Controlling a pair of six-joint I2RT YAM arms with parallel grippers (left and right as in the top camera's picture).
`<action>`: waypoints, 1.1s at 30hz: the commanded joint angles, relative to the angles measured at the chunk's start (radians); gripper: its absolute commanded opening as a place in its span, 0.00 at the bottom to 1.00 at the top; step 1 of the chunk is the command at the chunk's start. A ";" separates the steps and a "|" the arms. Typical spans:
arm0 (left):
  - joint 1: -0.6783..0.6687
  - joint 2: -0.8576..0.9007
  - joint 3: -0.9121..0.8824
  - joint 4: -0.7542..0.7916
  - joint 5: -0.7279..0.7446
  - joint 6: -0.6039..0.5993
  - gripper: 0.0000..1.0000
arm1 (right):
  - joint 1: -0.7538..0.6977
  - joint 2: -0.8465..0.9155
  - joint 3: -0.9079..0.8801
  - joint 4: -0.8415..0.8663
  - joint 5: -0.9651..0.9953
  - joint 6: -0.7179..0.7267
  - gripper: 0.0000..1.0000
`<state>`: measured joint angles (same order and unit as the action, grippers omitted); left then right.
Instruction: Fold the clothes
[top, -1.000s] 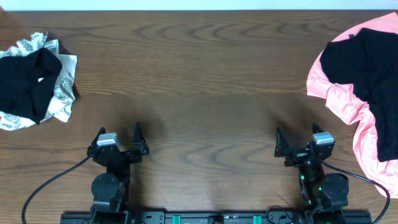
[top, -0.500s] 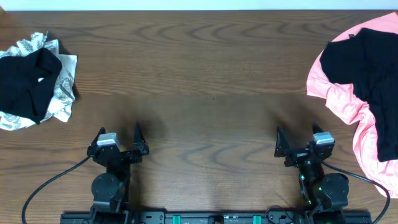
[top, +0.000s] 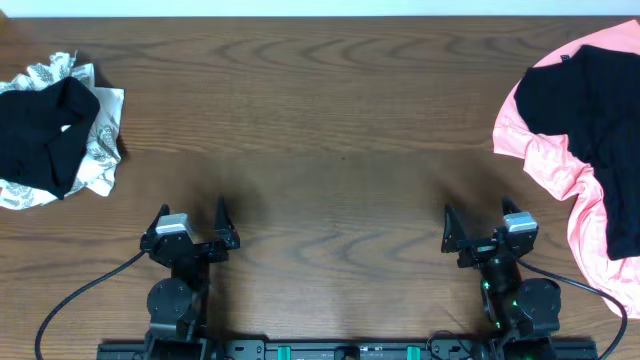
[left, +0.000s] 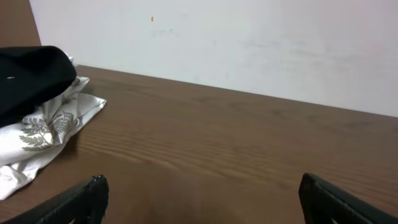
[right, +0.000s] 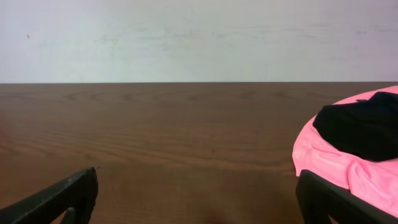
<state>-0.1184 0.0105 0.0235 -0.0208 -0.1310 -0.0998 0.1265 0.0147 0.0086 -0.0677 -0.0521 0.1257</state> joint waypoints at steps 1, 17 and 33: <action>0.005 -0.006 -0.019 -0.039 -0.011 0.014 0.98 | -0.008 -0.008 -0.003 -0.003 0.003 0.000 0.99; 0.005 -0.006 -0.019 -0.039 -0.011 0.014 0.98 | -0.008 -0.008 -0.003 -0.003 0.003 0.000 0.99; 0.005 -0.006 -0.019 -0.039 -0.011 0.014 0.98 | -0.008 -0.003 0.081 0.076 0.138 -0.037 0.99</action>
<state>-0.1184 0.0105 0.0235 -0.0208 -0.1310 -0.0998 0.1265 0.0147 0.0196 0.0246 0.0673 0.1013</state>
